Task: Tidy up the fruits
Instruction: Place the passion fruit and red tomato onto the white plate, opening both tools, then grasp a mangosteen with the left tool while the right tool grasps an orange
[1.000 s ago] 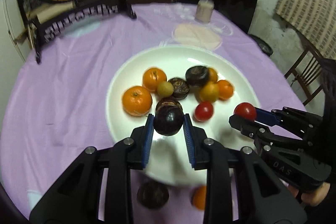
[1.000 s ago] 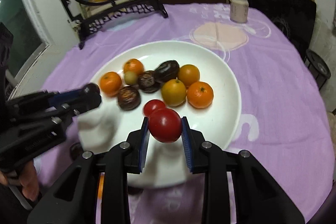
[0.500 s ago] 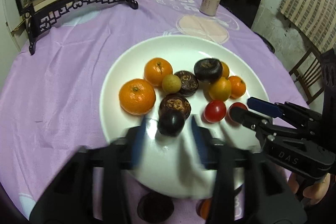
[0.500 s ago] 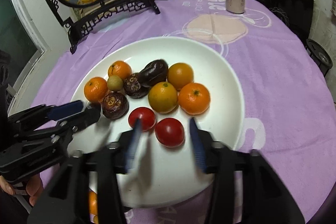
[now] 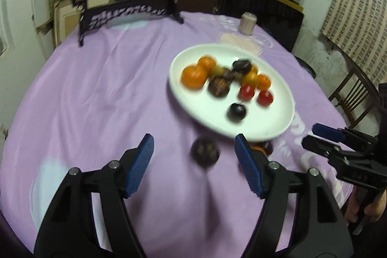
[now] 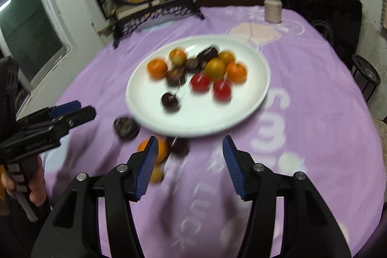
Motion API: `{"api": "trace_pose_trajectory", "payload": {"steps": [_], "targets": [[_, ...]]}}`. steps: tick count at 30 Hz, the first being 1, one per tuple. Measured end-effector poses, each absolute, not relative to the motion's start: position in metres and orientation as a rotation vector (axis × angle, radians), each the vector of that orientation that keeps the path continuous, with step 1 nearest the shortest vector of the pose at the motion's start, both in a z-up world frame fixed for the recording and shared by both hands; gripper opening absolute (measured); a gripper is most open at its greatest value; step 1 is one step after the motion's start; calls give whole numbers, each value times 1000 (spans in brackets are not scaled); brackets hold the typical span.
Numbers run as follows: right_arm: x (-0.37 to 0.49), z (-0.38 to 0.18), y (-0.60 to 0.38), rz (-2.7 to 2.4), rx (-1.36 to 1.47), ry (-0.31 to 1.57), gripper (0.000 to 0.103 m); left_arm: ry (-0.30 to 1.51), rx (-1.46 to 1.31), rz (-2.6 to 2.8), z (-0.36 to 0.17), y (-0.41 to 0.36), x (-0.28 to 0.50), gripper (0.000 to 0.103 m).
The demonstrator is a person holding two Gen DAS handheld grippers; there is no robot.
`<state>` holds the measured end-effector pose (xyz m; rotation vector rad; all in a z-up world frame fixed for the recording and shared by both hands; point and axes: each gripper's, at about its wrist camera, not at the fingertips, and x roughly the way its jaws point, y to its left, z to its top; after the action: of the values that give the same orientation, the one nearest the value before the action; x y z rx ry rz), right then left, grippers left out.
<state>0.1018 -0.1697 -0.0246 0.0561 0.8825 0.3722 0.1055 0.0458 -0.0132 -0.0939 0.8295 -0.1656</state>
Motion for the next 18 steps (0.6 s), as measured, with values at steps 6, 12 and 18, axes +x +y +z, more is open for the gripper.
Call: {"api": "trace_pose_trajectory", "payload": {"steps": [6, 12, 18], "targets": [[84, -39, -136, 453, 16, 933, 56, 865, -132, -156, -25, 62, 94, 71], [91, -52, -115, 482, 9, 960, 56, 852, -156, -153, -27, 76, 79, 71], [112, -67, -102, 439, 14, 986, 56, 849, -193, -150, -30, 95, 70, 71]]}}
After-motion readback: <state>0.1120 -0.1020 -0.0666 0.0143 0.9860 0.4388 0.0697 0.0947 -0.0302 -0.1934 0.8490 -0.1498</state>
